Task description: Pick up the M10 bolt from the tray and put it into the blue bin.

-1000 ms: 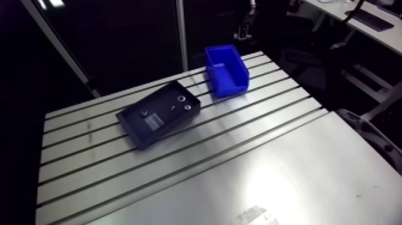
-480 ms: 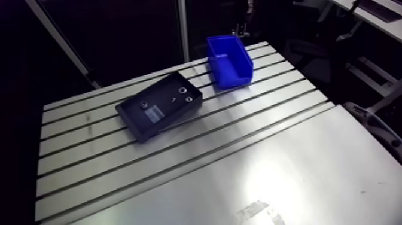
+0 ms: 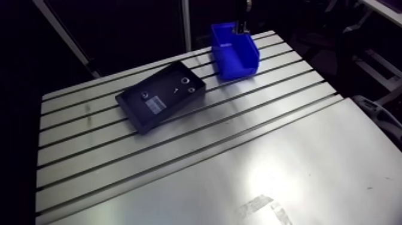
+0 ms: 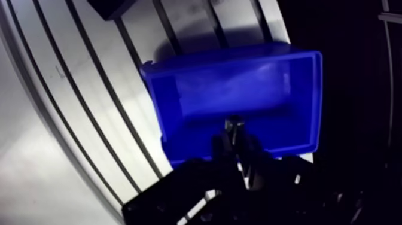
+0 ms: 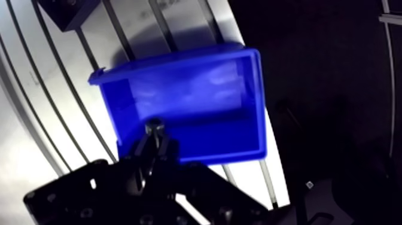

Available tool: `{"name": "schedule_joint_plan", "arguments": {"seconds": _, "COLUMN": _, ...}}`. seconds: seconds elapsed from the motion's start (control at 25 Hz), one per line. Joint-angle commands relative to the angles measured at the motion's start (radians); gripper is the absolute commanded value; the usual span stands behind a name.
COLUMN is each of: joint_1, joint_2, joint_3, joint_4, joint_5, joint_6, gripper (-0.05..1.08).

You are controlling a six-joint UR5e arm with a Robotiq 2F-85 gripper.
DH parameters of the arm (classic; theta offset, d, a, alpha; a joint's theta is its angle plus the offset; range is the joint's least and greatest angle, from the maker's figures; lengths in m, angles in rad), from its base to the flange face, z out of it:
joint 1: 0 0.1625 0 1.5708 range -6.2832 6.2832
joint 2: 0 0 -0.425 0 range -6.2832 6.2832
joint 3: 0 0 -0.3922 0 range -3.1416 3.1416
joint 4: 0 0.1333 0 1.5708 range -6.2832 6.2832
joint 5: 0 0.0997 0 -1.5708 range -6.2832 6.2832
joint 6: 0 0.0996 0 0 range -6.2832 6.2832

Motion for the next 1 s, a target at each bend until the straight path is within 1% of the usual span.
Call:
{"name": "schedule_joint_plan", "arguments": {"seconds": 0.04, "joint_1": 0.004, "joint_2": 0.021, "joint_3": -0.001, "joint_4": -0.029, "joint_5": 0.0, "joint_6": 0.003, "gripper": 1.07}}
{"name": "schedule_joint_plan", "arguments": {"seconds": 0.24, "joint_1": 0.004, "joint_2": 0.041, "joint_3": 0.007, "joint_4": -0.044, "joint_5": -0.001, "joint_6": 0.003, "gripper": 1.06}}
{"name": "schedule_joint_plan", "arguments": {"seconds": 0.48, "joint_1": -0.001, "joint_2": 0.042, "joint_3": 0.024, "joint_4": -0.056, "joint_5": 0.0, "joint_6": 0.003, "gripper": 1.06}}
{"name": "schedule_joint_plan", "arguments": {"seconds": 0.76, "joint_1": -0.001, "joint_2": 0.067, "joint_3": 0.036, "joint_4": -0.058, "joint_5": -0.001, "joint_6": 0.007, "gripper": 1.05}}
{"name": "schedule_joint_plan", "arguments": {"seconds": 0.88, "joint_1": 0.001, "joint_2": 0.084, "joint_3": 0.036, "joint_4": -0.101, "joint_5": 0.003, "joint_6": 0.006, "gripper": 1.05}}
{"name": "schedule_joint_plan", "arguments": {"seconds": 0.92, "joint_1": 0.001, "joint_2": 0.09, "joint_3": 0.037, "joint_4": -0.119, "joint_5": 0.0, "joint_6": 0.004, "gripper": 1.05}}
{"name": "schedule_joint_plan", "arguments": {"seconds": 1.0, "joint_1": 0.001, "joint_2": 0.093, "joint_3": 0.039, "joint_4": -0.124, "joint_5": 0.0, "joint_6": 0.006, "gripper": 1.05}}
